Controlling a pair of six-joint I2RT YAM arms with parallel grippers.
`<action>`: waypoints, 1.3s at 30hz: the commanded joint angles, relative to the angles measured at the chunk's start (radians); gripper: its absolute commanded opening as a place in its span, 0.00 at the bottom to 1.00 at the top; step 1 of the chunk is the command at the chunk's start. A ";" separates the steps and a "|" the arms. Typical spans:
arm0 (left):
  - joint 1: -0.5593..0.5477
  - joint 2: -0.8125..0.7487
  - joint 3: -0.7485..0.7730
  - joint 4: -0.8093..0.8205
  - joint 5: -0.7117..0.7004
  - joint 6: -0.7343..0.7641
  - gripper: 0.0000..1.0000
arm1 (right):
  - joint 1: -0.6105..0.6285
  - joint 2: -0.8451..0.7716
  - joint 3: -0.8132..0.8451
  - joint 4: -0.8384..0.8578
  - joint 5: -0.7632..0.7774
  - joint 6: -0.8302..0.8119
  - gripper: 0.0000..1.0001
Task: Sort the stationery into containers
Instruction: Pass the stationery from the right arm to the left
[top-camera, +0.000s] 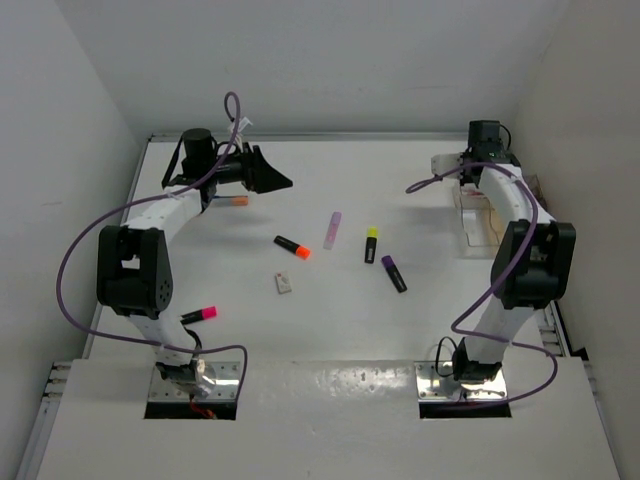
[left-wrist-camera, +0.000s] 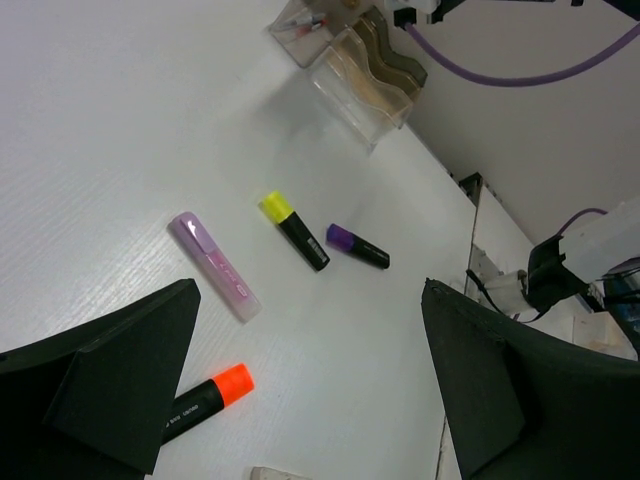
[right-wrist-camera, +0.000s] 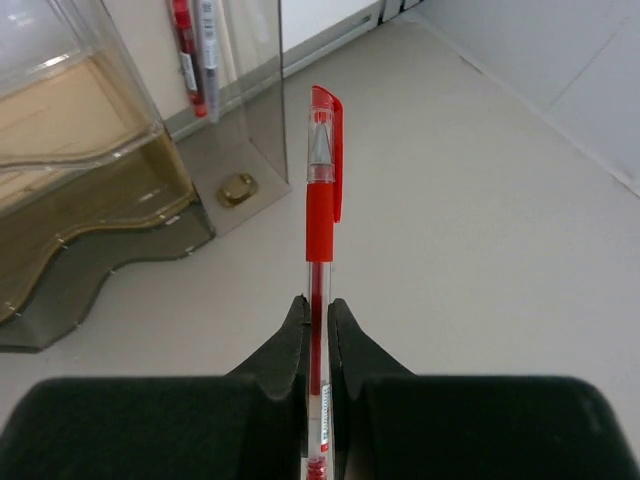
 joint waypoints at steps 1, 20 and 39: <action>-0.003 -0.051 0.000 0.051 0.026 0.009 1.00 | 0.002 -0.045 -0.015 0.045 -0.015 0.067 0.00; -0.096 -0.294 -0.298 0.808 -0.190 -0.778 1.00 | 0.292 -0.413 0.070 -0.004 -1.073 1.758 0.00; -0.208 -0.189 -0.141 0.729 -0.357 -0.951 0.79 | 0.481 -0.496 -0.158 0.401 -1.040 2.123 0.00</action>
